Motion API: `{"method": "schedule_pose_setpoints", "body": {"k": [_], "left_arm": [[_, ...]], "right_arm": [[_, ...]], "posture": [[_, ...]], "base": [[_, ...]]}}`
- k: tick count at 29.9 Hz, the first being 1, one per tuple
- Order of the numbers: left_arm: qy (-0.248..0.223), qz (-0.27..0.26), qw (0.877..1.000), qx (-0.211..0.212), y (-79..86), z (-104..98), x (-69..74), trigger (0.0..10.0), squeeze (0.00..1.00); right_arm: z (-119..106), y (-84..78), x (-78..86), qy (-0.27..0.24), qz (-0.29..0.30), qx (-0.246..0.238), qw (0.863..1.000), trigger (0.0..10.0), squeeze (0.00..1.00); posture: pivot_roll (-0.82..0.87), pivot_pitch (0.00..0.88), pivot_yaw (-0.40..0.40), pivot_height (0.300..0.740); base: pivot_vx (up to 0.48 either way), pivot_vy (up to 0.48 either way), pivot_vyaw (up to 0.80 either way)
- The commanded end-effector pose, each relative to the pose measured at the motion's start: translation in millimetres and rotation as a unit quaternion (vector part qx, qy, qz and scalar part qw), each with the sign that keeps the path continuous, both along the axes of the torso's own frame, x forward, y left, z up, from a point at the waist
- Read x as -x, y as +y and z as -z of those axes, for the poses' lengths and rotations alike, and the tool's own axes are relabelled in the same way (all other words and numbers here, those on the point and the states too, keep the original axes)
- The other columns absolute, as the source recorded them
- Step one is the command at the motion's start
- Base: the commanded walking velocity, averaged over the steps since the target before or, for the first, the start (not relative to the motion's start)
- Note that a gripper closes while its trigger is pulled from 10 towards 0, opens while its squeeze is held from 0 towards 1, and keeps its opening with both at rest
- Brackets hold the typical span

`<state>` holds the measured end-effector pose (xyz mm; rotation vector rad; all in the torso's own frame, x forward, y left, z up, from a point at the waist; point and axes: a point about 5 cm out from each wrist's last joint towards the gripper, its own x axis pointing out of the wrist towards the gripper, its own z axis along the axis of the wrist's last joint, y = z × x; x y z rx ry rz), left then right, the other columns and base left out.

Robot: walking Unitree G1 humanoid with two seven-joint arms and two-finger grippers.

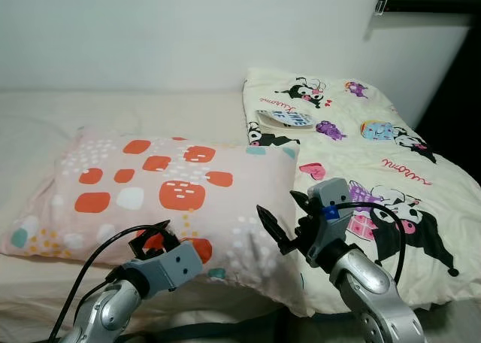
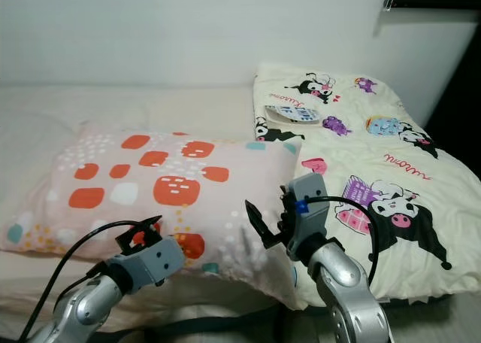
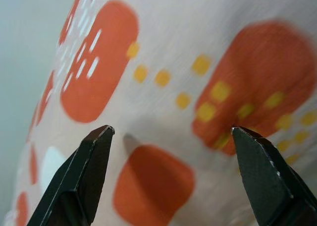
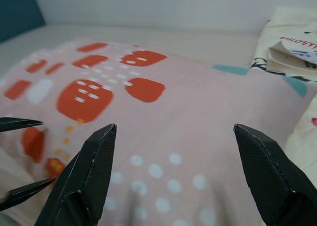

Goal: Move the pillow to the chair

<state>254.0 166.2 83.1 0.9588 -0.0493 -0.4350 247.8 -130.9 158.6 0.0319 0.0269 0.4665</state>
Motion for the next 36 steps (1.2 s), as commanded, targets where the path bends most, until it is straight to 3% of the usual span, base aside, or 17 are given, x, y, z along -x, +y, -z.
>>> {"method": "schedule_pose_setpoints", "body": {"k": [1,7,11,16,24,28,36], "left_arm": [[-0.010,-0.003,1.000,-0.025,6.1,5,-3.1,10.0,0.00],[-0.024,-0.011,0.999,-0.036,10.5,5,-10.9,10.0,0.00],[-0.017,-0.003,0.998,-0.068,21.1,11,-16.5,10.0,0.00],[-0.025,0.002,0.995,-0.097,31.7,7,-22.1,10.0,0.00],[-0.040,0.013,0.993,-0.115,36.0,1,-30.1,10.0,0.00],[-0.076,-0.002,0.989,-0.123,38.2,-11,-44.1,10.0,0.00],[-0.108,-0.035,0.984,-0.136,30.5,-14,-62.4,10.0,0.00]], "right_arm": [[-1,1.3,7.0,0.015,0.004,-0.013,1.000,10.0,0.00],[-2,-0.8,14.9,0.027,0.010,-0.018,0.999,10.0,0.00],[-5,-5.3,31.8,0.044,0.030,-0.034,0.998,10.0,0.00],[-13,-0.9,41.5,0.052,0.036,-0.061,0.996,10.0,0.00],[-14,-4.7,46.9,0.063,0.054,-0.068,0.994,10.0,0.00],[-18,-17.0,49.3,0.062,0.087,-0.078,0.991,10.0,0.00],[-26,-15.9,51.9,0.058,0.096,-0.083,0.990,10.0,0.00]], "posture": [[-0.06,0.018,0.015,0.382],[-0.08,0.060,0.027,0.382],[-0.11,0.149,0.067,0.382],[-0.10,0.189,0.090,0.382],[-0.10,0.222,0.111,0.382],[-0.10,0.242,0.126,0.382],[-0.12,0.266,0.140,0.382]], "base": [[0.000,0.000,0.00],[0.000,0.000,0.00],[0.000,0.000,0.00],[0.000,0.000,0.00],[0.000,0.000,0.00],[0.000,0.000,0.00],[0.000,0.000,0.00]]}}
